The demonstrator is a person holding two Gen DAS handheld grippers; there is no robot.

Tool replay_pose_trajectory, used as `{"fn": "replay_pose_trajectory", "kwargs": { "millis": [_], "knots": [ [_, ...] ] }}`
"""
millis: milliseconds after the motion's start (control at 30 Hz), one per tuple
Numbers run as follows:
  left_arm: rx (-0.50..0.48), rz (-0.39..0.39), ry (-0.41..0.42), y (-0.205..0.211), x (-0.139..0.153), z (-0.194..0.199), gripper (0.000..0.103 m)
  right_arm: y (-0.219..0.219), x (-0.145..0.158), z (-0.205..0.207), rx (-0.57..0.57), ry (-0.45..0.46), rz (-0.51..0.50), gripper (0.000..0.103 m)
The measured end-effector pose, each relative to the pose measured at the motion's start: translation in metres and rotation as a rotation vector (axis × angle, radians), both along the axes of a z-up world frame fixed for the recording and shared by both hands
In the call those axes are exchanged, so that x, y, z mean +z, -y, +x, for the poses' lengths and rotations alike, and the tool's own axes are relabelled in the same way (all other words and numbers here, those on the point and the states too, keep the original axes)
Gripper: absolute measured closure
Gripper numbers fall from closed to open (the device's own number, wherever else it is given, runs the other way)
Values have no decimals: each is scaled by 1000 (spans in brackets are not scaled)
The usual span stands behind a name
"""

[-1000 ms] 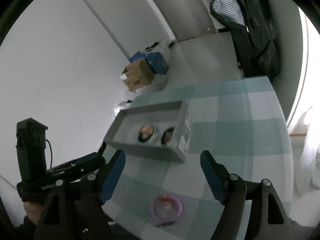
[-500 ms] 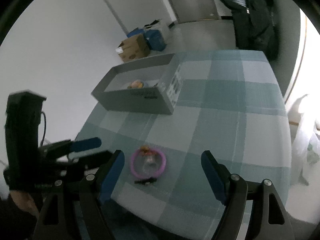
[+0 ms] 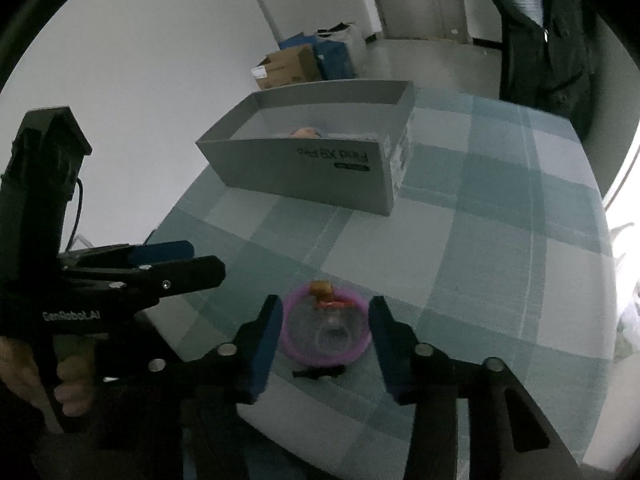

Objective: Organize jewelry

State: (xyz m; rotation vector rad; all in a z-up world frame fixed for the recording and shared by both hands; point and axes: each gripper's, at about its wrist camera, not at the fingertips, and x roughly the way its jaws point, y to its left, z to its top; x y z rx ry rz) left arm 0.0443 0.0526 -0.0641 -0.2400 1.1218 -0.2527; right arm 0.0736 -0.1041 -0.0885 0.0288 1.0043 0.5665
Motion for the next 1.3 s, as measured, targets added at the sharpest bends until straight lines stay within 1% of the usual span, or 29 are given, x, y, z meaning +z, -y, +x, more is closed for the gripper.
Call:
{"fn": "replay_pose_trajectory", "kwargs": {
  "millis": [67,100,167,267,367,433,533,667,767,900,967,1033,1067,1133,1200,1300],
  "knots": [
    [2,-4,-1,0,0,1,38,-4,1,-1,10,16,-18,75],
    [2,-6,-2,-1,0,1,38,-5,0,-1,14,21,-30,78],
    [4,-11,-5,-1,0,1,38,-10,-2,-2,22,27,-61,86],
    [5,-18,-9,-3,0,1,38,-12,-2,-4,30,39,-73,86],
    [11,-31,-9,-4,0,1,38,-9,-1,-5,24,41,-61,87],
    [11,-41,-6,-5,1,1,38,-5,1,-3,11,35,-32,87],
    [1,-48,2,-3,2,1,38,6,8,1,-22,24,41,86],
    [-34,-67,14,3,4,-1,38,20,16,7,-67,9,124,86],
    [-83,-82,33,13,9,-3,38,31,23,10,-102,15,161,86],
    [-193,-107,59,37,15,-9,38,46,34,13,-150,38,191,86],
    [-271,-118,71,52,17,-13,38,57,37,15,-180,34,212,86],
    [-334,-78,92,71,19,-19,38,65,39,16,-205,33,227,86],
    [-366,-45,104,81,19,-22,38,69,40,17,-217,33,230,86],
    [-397,20,117,94,16,-26,38,75,40,18,-232,31,237,86],
    [-405,61,107,103,11,-24,38,77,41,17,-236,33,238,86],
    [-379,102,90,106,5,-17,38,78,42,15,-232,40,238,86]
  ]
}}
